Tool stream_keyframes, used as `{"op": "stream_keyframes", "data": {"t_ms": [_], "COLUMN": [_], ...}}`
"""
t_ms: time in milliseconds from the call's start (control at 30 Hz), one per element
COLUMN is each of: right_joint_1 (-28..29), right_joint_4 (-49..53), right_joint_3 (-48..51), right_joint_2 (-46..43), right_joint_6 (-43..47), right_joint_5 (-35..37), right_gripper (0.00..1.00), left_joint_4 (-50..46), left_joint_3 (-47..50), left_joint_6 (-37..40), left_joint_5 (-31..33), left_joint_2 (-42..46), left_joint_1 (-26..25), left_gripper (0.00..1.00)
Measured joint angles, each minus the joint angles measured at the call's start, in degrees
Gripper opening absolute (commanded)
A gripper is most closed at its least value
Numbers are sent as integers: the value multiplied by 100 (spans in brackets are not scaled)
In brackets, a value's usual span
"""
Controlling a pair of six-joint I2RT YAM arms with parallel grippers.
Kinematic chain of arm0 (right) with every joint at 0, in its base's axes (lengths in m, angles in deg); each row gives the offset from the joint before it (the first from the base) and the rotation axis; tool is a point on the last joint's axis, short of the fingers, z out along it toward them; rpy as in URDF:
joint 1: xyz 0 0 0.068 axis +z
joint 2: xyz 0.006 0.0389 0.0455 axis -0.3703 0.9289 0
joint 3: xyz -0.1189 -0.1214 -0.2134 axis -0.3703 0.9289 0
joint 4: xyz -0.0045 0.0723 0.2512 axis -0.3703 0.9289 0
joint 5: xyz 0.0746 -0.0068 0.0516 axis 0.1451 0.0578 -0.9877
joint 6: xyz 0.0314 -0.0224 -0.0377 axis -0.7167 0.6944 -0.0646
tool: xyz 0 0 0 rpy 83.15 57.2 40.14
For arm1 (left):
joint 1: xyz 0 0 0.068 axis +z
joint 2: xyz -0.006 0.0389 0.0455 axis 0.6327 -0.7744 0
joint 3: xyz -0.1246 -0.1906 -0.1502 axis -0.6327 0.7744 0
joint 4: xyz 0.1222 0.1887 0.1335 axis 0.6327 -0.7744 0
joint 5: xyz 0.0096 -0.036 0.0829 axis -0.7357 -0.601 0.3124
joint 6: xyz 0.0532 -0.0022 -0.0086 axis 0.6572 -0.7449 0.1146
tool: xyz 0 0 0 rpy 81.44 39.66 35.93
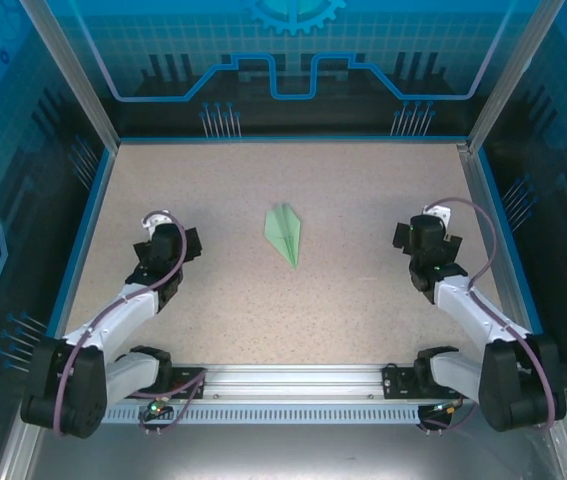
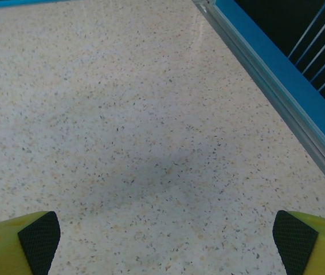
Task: Fold a paper plane with a square sheet of paper (pick it up from the middle)
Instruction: Reset both arms
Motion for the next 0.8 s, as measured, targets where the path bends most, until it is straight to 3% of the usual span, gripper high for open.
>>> {"op": "stream_keyframes", "data": {"t_ms": [200, 467, 633, 800], "right_joint_1": [0, -127, -267, -267], "right_joint_4": [-1408, -2590, -3563, -3893], "right_joint_3": [433, 575, 918, 955], "right_joint_2": [717, 994, 1200, 1552], "right_joint_6": [640, 1204, 1298, 1392], "right_joint_5": [-267, -1016, -1646, -1991], "right_gripper": [99, 99, 99, 99], "left_joint_4": [1462, 2951, 3687, 4046], "left_joint_3": [525, 570, 623, 627], "left_joint_6": [323, 721, 885, 953], "left_joint_5": [-874, -1980, -2319, -2409], "left_joint_2": [-474, -1285, -1790, -2166], "left_joint_1": [614, 693, 708, 715], "left_gripper": [98, 99, 99, 98]}}
